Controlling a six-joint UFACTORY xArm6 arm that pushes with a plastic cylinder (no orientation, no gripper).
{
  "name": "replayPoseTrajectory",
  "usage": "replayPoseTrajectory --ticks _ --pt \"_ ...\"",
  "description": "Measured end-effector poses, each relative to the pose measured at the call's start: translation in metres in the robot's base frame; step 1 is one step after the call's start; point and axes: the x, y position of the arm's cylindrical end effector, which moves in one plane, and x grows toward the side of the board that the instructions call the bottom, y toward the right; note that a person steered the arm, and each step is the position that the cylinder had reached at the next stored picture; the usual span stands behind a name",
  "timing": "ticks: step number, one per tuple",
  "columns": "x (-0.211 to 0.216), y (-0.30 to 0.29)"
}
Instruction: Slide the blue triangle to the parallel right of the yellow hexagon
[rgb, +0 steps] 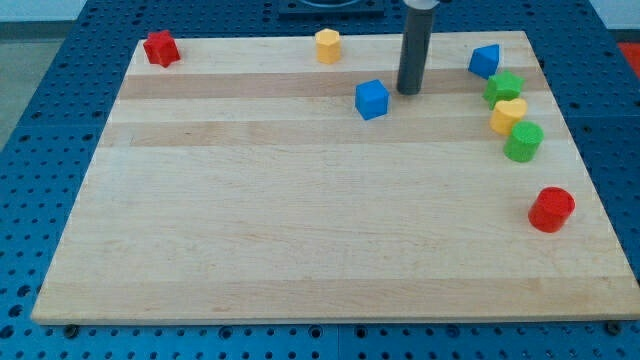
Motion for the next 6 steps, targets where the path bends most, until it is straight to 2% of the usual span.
replayPoseTrajectory --ticks 3,5,6 --pt "-0.003 0.101" --pt "-0.014 0.117" --pt "-0.036 0.110"
